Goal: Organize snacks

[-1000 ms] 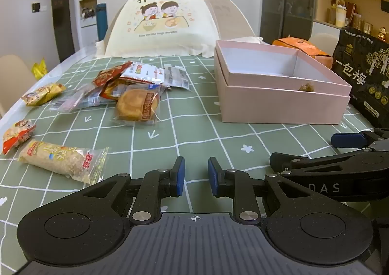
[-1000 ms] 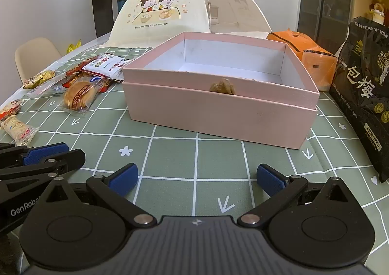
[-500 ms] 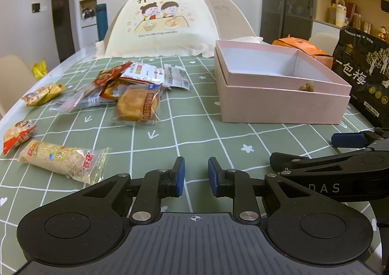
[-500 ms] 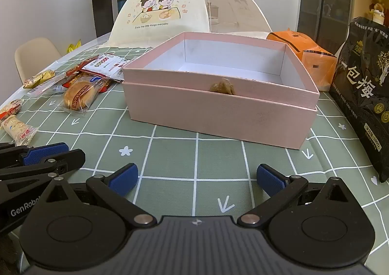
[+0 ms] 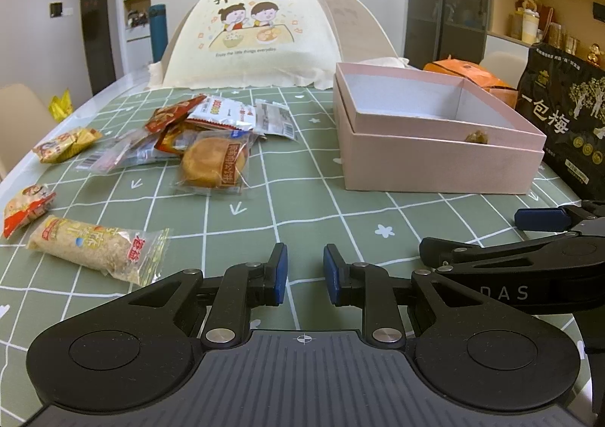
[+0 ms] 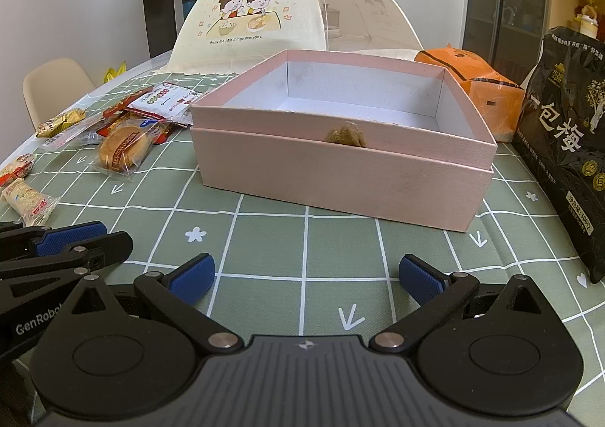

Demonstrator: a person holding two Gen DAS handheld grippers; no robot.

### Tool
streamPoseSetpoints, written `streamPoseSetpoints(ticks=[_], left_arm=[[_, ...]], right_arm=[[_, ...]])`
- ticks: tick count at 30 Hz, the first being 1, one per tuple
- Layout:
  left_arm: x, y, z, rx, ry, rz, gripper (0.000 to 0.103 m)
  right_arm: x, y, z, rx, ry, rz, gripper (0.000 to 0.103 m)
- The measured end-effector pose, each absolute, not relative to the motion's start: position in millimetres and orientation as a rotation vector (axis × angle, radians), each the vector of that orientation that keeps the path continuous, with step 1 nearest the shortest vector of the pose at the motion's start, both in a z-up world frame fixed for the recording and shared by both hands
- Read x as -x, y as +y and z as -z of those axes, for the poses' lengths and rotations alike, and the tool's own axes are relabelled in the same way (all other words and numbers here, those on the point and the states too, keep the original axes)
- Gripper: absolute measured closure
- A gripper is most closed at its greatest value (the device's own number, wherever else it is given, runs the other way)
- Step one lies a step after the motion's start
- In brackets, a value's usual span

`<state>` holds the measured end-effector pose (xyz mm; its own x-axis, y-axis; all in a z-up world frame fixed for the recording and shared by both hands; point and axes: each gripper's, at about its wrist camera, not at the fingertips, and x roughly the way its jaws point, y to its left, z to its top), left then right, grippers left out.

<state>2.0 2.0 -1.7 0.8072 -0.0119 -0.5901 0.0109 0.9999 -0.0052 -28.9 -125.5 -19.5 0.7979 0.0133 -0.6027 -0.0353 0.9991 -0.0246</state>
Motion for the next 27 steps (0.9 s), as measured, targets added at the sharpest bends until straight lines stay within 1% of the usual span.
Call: streamPoseSetpoints(ticks=[27], left_arm=[[-0.9, 0.8, 1.0, 0.001, 0.632, 0.012, 0.077]], right_arm=[[29.3, -125.0, 19.2, 0.036, 0.646, -0.026, 0.0]])
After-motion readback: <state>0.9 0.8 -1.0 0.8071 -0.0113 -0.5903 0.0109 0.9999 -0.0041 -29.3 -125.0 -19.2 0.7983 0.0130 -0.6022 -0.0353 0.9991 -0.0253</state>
